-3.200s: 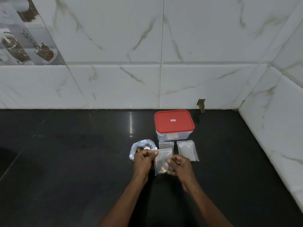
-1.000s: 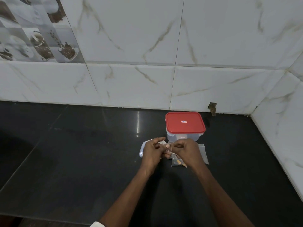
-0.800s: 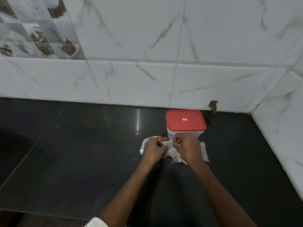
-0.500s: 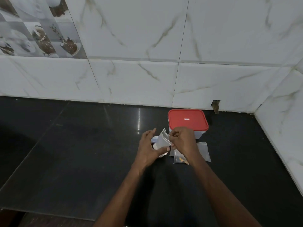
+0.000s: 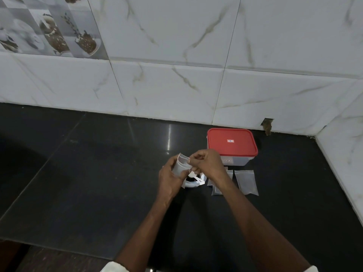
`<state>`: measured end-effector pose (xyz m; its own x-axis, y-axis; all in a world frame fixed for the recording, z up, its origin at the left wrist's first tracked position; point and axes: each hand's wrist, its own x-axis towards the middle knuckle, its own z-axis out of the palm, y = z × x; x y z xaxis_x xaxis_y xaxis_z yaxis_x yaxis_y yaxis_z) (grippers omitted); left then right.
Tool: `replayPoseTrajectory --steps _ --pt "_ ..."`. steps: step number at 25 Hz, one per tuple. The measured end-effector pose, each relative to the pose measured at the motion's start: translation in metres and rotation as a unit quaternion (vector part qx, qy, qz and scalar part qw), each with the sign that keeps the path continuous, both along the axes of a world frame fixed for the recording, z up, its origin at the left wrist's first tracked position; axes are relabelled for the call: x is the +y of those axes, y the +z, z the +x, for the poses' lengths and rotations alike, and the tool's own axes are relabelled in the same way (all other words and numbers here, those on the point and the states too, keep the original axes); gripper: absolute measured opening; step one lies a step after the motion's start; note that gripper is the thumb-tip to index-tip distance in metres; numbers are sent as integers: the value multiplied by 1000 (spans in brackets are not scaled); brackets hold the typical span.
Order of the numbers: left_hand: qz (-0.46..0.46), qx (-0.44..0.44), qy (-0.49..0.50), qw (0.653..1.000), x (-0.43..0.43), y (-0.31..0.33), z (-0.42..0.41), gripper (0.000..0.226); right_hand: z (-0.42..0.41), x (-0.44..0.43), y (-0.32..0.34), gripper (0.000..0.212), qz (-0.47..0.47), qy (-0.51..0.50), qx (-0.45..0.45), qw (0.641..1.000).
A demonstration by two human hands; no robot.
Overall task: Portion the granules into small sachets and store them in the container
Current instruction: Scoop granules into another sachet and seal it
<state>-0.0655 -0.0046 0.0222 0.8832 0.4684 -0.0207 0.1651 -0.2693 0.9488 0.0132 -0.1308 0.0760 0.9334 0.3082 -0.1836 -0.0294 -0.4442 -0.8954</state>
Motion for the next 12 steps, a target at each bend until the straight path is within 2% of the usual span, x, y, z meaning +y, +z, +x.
replayPoseTrajectory --steps 1,3,5,8,12 --pt "-11 -10 15 1000 2 -2 0 42 1 -3 -7 11 -16 -17 -15 1000" --pt "-32 -21 55 998 11 -7 -1 38 0 -14 -26 22 -168 -47 -81 981" --pt "-48 -13 73 996 20 -14 -3 36 -11 -22 -46 30 -285 -58 -82 953" --pt "-60 7 54 997 23 -26 -8 31 -33 -19 -71 29 -271 -70 -39 959" --pt "-95 15 35 995 22 -39 -11 32 -40 -13 -77 17 -280 -79 -96 952"
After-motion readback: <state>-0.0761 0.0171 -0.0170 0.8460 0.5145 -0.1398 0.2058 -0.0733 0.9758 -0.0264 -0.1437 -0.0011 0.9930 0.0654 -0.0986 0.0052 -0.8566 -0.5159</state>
